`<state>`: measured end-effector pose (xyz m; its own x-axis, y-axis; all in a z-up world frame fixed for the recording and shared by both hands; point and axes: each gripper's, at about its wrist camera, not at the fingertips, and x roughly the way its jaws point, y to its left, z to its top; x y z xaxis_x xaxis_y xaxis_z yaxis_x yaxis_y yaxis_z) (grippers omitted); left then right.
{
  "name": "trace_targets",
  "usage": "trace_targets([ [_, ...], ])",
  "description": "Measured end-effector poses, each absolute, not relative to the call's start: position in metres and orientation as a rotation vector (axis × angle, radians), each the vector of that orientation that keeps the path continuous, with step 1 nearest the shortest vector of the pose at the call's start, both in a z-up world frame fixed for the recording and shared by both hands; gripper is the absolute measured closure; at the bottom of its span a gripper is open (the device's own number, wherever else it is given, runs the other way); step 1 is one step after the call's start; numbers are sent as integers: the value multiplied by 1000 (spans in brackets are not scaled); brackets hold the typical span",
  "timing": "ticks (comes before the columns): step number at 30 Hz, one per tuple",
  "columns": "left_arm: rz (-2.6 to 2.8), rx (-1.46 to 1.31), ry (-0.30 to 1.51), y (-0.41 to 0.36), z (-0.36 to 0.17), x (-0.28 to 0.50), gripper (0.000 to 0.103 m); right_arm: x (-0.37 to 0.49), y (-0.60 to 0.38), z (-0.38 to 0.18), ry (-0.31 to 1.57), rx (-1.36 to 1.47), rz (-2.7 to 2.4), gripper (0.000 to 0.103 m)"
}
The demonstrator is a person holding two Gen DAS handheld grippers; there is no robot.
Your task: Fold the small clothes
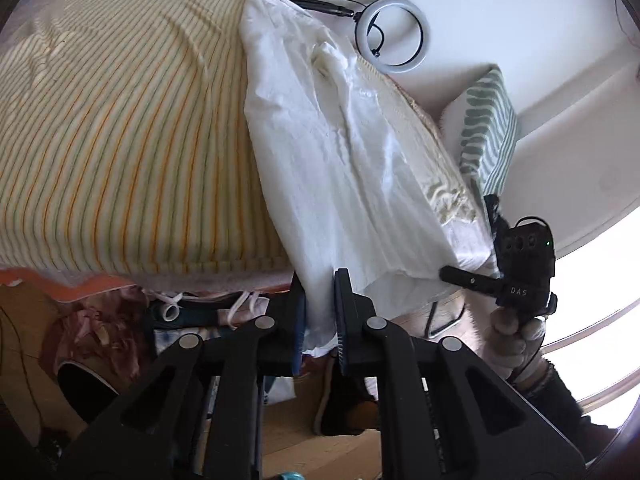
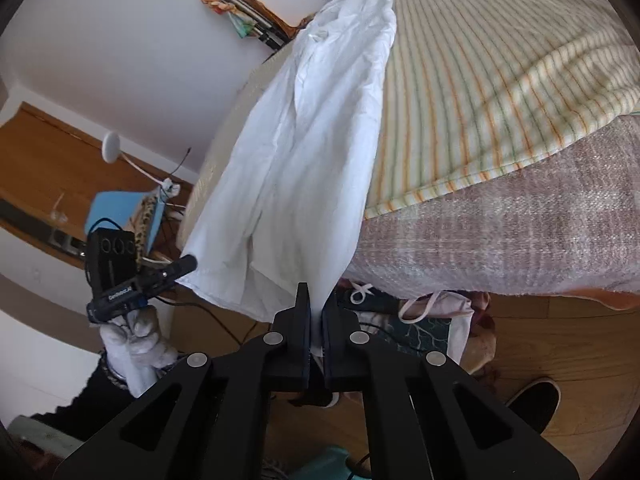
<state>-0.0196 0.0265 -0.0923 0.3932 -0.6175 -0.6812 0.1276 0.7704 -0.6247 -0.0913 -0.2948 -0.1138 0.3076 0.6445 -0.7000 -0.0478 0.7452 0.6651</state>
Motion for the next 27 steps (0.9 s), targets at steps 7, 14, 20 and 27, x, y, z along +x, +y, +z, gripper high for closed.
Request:
trace_targets([
  [7,-455,-669,1114,53,-115,-11,69,-89,-282,-126,1242,471,458,96],
  [14,-482,-783,1176,48,-137,-1,69,-84,-289,-119,1210,483,481,53],
  [20,-544,-749,1188,35,-133,-3,95,-74,-286,-140,1291,554,531,99],
  [27,-568,-703,1127,34,-105,-4,99,-82,-287,-117,1215,631,596,100],
])
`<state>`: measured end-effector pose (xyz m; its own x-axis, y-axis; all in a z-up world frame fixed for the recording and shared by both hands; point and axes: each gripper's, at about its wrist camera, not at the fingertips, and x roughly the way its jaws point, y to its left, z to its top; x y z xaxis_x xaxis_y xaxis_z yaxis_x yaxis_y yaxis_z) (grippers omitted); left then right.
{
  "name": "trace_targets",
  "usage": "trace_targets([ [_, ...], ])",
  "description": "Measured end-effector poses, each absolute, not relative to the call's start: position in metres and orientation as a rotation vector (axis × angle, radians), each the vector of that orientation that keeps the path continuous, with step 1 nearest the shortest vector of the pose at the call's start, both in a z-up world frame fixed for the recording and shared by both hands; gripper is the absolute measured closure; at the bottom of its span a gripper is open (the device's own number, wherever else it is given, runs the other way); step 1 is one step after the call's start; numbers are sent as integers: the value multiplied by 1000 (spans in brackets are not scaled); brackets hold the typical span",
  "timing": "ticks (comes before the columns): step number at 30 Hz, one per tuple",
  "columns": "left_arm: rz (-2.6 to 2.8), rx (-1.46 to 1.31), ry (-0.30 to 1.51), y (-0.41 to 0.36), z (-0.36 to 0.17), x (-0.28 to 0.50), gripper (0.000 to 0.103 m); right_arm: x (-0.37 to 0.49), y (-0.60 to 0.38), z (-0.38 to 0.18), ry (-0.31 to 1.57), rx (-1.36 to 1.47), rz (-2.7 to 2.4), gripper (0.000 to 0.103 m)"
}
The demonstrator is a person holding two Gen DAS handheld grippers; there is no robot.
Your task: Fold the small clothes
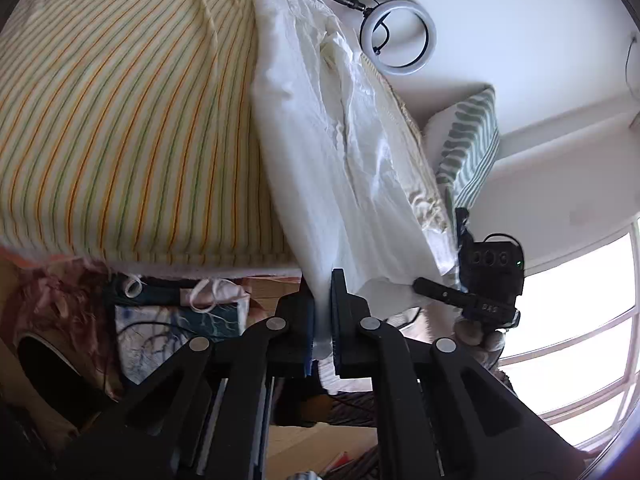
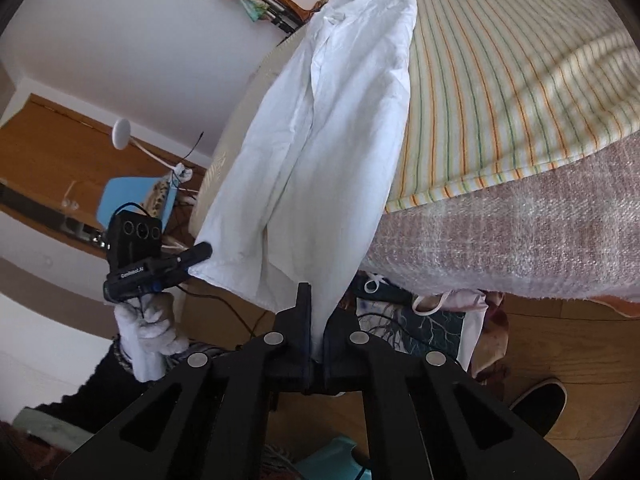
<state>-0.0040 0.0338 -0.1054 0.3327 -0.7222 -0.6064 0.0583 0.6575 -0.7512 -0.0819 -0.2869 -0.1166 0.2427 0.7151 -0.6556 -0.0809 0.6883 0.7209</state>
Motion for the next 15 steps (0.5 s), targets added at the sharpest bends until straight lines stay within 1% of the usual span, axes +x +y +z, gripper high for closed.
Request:
trace_targets([
  [3,-552,-706,1164,27,-106,6,99,-79,-292,-122,1235,684,575,100],
  [10,-561,-686,1081,15,-65,32,99,-51,-293,-78,1107,689,579,100],
  [15,-534,-701,1020,13,-42,66,99,-16,-304,-62,1046,712,522,100],
])
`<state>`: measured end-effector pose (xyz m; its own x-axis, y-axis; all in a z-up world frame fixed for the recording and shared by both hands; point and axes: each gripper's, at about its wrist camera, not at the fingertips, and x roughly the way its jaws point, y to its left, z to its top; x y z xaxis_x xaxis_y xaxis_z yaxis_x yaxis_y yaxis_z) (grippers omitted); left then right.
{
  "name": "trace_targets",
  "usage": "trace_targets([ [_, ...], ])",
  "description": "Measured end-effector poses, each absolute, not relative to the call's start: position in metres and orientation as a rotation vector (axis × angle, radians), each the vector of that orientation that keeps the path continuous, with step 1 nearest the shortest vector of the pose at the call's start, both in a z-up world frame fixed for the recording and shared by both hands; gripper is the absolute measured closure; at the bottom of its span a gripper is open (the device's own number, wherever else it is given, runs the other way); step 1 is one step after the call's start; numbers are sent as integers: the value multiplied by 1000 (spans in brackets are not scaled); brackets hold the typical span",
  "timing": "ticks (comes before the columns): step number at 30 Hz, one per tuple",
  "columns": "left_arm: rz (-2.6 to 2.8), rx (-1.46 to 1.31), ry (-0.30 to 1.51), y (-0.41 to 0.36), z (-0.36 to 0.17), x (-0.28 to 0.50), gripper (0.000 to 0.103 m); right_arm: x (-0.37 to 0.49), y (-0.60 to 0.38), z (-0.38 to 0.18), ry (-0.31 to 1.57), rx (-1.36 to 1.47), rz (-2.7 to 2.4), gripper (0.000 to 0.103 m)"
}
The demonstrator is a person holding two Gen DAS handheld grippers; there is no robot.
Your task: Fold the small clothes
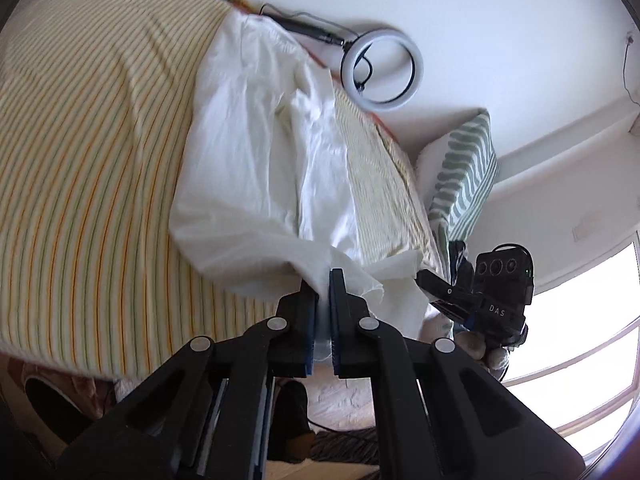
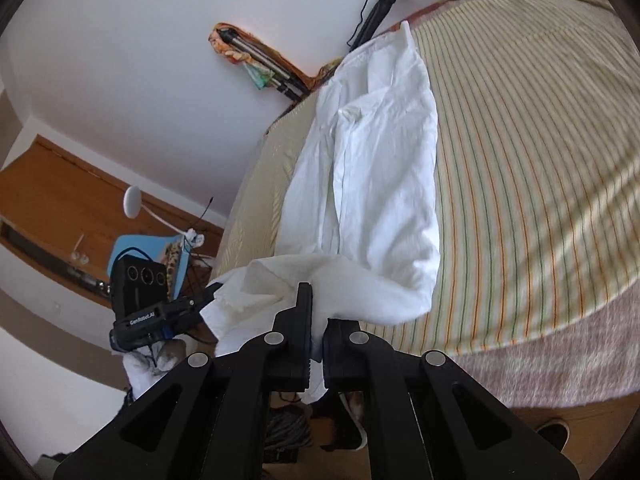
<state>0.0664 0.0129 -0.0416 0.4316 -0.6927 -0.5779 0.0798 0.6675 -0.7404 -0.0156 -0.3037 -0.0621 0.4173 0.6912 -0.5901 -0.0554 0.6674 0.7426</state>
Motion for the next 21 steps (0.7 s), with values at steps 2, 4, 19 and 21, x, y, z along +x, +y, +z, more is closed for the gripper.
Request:
trace_targets([
  [2,-515,-706,1008,14,-36,83,99,0,-304,-62,1032,700,503,100],
  [4,-494,-710,1000,18,-35,99,99,15,-309,-63,1019,671,480,100],
  [19,-352,-736,1046,42,-74,175,99,103,-291,-96,1041,687,395,97],
  [21,-340,-731,1046,42,-78,181,99,108,-288,-98,1039,680,395,96],
])
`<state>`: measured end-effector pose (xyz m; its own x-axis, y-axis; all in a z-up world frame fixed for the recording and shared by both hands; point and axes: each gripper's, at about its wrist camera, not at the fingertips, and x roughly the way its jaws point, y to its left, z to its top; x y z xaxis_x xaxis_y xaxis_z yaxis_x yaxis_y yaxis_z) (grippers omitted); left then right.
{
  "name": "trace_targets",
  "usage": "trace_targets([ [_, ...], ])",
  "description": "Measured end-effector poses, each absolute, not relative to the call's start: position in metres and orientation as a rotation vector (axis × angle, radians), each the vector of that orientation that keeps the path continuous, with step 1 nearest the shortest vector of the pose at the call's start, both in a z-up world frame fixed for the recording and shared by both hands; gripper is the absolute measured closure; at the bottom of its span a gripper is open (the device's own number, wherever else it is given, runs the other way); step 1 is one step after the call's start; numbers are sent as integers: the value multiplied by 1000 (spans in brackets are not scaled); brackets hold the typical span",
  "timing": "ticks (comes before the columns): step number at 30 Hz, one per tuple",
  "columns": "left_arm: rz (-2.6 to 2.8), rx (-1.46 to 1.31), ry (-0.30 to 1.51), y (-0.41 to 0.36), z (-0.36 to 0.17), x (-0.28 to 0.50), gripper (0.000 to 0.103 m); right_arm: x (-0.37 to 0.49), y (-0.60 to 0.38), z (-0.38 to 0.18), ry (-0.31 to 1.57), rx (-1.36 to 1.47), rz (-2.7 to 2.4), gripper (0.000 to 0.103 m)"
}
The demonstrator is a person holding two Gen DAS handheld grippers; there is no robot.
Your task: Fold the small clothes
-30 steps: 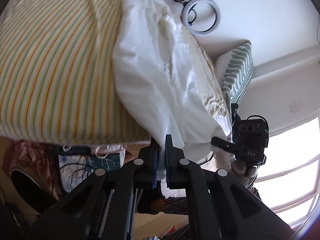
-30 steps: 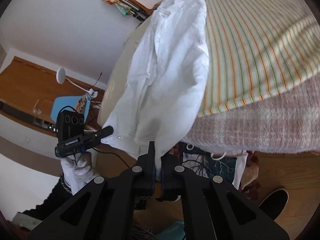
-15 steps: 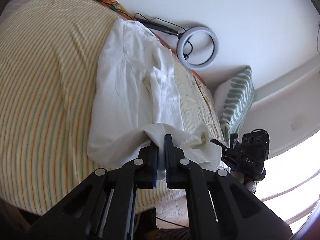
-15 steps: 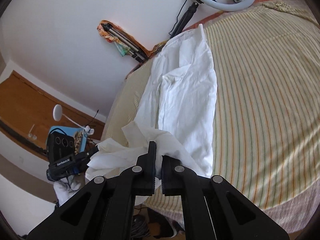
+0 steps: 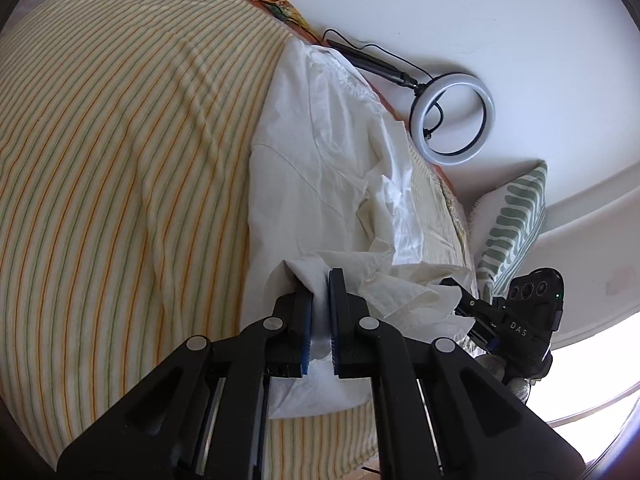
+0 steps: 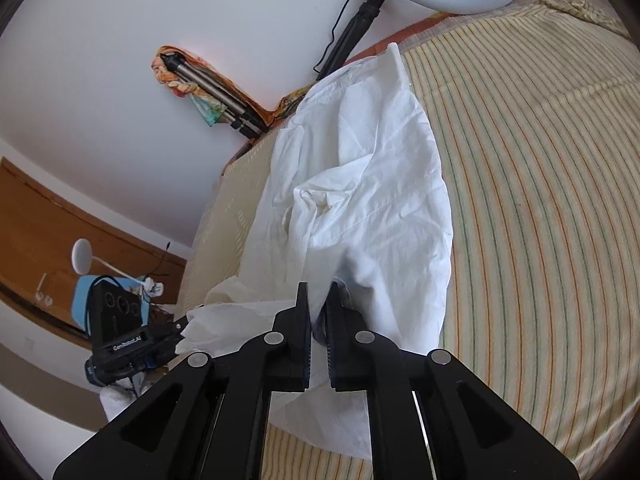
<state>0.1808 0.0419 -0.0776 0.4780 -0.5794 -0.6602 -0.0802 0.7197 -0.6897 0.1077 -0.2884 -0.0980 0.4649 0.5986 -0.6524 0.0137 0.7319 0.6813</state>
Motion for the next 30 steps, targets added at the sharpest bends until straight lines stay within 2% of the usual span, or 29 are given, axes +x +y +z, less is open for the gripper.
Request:
trace_targets([
  [1,-337,-723,1053,43,-79,182,94,110,-288,-98,1041,675,386,96],
  [3,-351,-731,1056,45,-78,186,90,114,-288,-97,1052,669,378,83],
  [4,-362,-743,1046,47,-76,185,81,115,-288,-95,1048,669,376,66],
  [5,-367,-753,1026,51,-72,185,75,115,-289,-91,1042,666,379,56],
  [6,-365,-756,997,55,-67,183,60,114,-291,-87,1026,662,385,56],
  [7,-356,-758,960,61,-60,181,53,112,-294,-81,1006,662,398,56],
  [9,-350,-762,916,69,-51,179,52,107,-300,-72,975,663,415,56],
  [13,-329,-740,878,80,-43,173,52,96,-308,-64,961,606,356,56],
  [23,-354,-610,988,52,-74,182,52,91,-290,-95,1064,469,307,56],
  [24,-369,-600,988,48,-75,182,58,91,-288,-99,1069,460,301,58],
  [25,-383,-579,992,43,-76,184,77,91,-287,-100,1062,458,307,69],
  [26,-391,-558,998,40,-76,186,88,91,-286,-101,1057,454,315,87],
  [27,-410,-549,1008,38,-77,188,95,90,-287,-101,1054,453,323,94],
  [30,-512,-664,1010,47,-78,195,97,85,-300,-99,1009,538,362,96],
])
